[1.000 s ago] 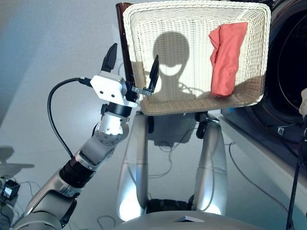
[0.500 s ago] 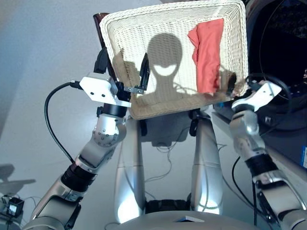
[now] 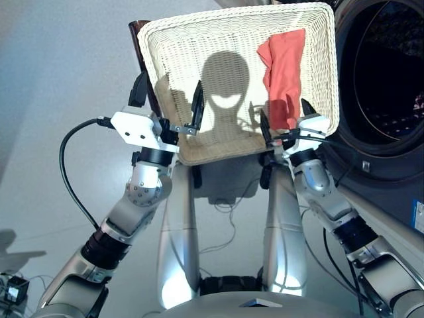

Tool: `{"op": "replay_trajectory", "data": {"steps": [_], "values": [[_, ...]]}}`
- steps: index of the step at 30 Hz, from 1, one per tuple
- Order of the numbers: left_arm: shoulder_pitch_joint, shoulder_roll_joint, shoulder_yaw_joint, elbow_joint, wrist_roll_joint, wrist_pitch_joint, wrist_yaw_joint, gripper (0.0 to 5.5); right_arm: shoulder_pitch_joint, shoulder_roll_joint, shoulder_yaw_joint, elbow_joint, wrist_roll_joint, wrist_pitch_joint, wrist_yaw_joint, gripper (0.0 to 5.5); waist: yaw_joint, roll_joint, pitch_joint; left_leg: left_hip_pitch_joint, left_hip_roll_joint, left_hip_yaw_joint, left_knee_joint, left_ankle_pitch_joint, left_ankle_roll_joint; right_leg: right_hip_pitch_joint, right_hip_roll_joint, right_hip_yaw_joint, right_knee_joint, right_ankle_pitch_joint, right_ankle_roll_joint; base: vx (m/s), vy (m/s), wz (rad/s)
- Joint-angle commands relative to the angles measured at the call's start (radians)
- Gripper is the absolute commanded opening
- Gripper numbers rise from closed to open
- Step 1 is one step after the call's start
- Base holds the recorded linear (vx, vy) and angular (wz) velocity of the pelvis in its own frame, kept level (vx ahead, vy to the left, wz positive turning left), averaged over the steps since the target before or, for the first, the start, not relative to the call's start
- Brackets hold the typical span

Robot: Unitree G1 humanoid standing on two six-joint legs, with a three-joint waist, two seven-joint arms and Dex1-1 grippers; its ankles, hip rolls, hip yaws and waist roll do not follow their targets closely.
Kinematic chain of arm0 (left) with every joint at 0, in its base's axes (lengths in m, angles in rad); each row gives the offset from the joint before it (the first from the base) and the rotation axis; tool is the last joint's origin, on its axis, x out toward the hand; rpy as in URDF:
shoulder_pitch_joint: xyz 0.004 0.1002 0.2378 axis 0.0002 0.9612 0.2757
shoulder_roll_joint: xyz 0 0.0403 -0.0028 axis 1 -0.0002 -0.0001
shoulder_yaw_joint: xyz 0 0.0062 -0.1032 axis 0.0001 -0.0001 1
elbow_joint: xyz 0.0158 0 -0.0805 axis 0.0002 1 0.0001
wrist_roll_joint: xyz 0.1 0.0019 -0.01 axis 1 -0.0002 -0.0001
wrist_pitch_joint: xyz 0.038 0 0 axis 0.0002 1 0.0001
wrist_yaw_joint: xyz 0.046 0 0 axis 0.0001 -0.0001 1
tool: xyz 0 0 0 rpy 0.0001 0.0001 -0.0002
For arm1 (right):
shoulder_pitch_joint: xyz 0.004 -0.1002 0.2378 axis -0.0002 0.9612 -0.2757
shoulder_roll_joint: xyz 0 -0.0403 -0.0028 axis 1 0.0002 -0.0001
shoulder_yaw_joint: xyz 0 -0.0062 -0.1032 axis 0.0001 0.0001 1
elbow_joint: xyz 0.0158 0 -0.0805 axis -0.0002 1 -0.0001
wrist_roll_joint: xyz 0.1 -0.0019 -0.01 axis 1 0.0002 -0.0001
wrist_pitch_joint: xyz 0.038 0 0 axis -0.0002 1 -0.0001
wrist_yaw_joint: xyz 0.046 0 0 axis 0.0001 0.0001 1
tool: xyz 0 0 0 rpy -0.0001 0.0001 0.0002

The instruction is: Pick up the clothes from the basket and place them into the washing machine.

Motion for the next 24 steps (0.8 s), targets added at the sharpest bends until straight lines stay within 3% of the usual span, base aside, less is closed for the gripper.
{"op": "replay_trajectory", "data": {"steps": [1, 15, 21, 24], "values": [[-0.002, -0.016, 0.0, -0.125, 0.016, -0.081, -0.001, 5.5, -0.098, 0.003, -0.008, 0.014, -0.059, -0.012, -0.04, 5.5, 0.03, 0.035, -0.016, 0.061, -0.006, 0.035, -0.161, 0.083, -0.03, 0.01, 0.022, -0.004, 0.055, -0.083, -0.061, 0.0, 0.0, 0.0], [-0.024, -0.043, -0.029, -0.126, -0.06, -0.089, -0.028, 5.5, -0.371, 0.054, -0.087, 0.576, -0.01, 0.044, -0.141, 5.5, 0.075, 0.08, -0.016, 0.039, -0.017, 0.026, -0.137, 0.072, -0.029, -0.005, 0.016, -0.017, 0.079, -0.094, -0.062, 0.0, 0.0, 0.0], [-0.038, -0.038, -0.057, -0.13, -0.07, -0.087, -0.042, 5.5, -0.462, 0.045, -0.091, 0.78, 0.045, 0.066, -0.109, 5.5, 0.092, 0.102, -0.016, 0.021, -0.017, 0.023, -0.122, 0.066, -0.029, -0.022, 0.013, -0.027, 0.095, -0.099, -0.061, 0.0, 0.0, 0.0], [-0.056, -0.047, -0.08, -0.122, -0.085, -0.08, -0.056, 5.5, -0.486, 0.068, -0.113, 0.908, 0.157, 0.072, -0.057, 5.5, 0.106, 0.12, -0.016, 0.013, -0.018, 0.019, -0.11, 0.062, -0.03, -0.03, 0.013, -0.031, 0.11, -0.106, -0.061, 0.0, 0.0, 0.0]]}}
